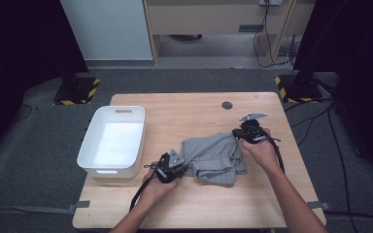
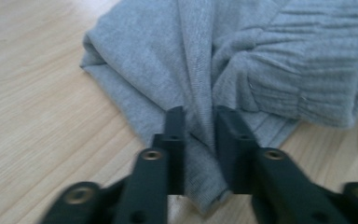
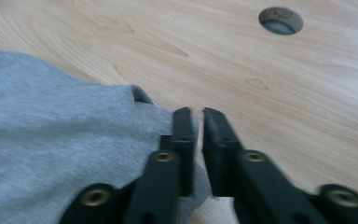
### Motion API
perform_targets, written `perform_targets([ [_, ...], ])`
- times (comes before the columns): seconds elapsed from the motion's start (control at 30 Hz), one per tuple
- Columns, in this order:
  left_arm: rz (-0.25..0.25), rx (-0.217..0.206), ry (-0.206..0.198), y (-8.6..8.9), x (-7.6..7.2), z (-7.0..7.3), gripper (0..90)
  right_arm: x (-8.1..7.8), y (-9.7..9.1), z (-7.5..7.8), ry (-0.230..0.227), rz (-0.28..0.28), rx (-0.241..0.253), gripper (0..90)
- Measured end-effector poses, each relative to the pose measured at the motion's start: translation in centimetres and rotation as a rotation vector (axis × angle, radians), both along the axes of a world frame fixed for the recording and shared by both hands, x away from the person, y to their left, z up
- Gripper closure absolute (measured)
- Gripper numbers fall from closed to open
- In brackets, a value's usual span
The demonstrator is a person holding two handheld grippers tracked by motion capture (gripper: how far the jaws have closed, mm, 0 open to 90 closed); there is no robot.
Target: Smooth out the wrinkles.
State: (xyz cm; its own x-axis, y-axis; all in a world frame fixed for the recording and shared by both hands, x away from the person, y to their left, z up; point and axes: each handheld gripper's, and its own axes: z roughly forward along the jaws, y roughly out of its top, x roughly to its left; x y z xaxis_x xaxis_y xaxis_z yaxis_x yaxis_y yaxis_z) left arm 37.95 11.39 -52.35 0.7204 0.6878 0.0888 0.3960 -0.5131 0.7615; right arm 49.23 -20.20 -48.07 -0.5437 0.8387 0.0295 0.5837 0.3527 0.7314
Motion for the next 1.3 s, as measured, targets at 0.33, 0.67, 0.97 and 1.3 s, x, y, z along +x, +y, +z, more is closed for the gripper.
perform_targets([
  [0.33, -0.005, -0.074, -0.090, -0.2, -0.2, 2.0, 58.5, -5.1, 0.9, 1.2, -0.055, 0.076, 0.058, 69.4],
  [0.67, -0.021, -0.075, -0.062, -2.3, 1.4, 1.0, 59.1, -7.1, 3.5, -1.4, 0.008, 0.179, -0.006, 61.4],
  [0.97, -0.083, -0.089, 0.013, -2.5, 1.2, 0.2, 45.9, -8.7, 2.0, -3.7, 0.015, 0.213, 0.011, 50.8],
  [1.3, -0.076, -0.134, -0.016, -1.7, 1.5, 0.8, 37.7, -8.5, 2.3, -3.3, -0.010, 0.204, -0.001, 44.8],
])
